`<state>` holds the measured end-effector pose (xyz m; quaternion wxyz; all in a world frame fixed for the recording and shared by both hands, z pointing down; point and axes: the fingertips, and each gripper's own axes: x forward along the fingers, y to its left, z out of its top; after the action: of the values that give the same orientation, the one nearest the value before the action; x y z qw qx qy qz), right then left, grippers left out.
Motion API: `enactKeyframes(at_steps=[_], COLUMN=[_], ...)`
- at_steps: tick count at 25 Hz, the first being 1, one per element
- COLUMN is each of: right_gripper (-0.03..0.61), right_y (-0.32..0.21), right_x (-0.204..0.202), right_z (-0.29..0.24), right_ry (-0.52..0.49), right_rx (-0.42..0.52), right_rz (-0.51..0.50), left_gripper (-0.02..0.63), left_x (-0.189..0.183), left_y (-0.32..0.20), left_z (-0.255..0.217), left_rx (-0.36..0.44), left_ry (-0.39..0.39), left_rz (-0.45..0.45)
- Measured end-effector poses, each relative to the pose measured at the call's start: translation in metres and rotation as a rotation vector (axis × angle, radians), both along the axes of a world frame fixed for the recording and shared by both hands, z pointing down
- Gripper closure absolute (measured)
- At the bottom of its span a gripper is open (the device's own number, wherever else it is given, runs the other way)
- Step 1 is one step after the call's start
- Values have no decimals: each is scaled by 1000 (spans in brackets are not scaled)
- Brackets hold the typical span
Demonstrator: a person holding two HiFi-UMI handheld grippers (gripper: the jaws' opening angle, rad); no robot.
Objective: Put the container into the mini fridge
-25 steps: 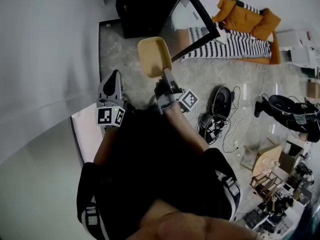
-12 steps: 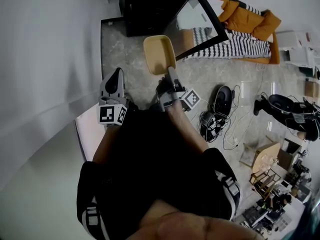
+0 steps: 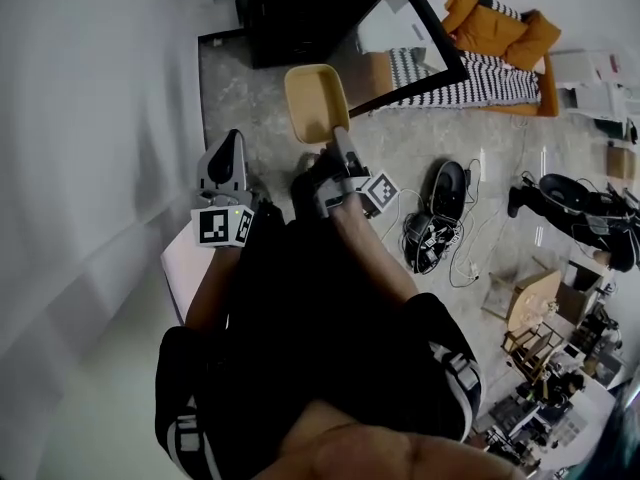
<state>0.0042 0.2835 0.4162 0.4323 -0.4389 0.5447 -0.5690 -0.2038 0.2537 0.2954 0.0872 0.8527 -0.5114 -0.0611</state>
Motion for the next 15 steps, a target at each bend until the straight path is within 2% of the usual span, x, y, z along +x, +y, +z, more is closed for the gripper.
enactKeyframes(at_steps=[5, 12, 15], right_gripper=[359, 360, 360], right_y=[-31, -100, -134], right_x=[6, 41, 52], right_z=[9, 22, 24], right_ry=[-12, -35, -35], right_rx=[4, -7, -8], right_rz=[-22, -51, -71], left_gripper=[609, 609, 609], left_x=[8, 51, 67], left_y=[-29, -84, -111], left_z=[6, 9, 7], left_rx=[-8, -29, -13], left_ry=[-4, -39, -66], left_rz=[-34, -53, -72])
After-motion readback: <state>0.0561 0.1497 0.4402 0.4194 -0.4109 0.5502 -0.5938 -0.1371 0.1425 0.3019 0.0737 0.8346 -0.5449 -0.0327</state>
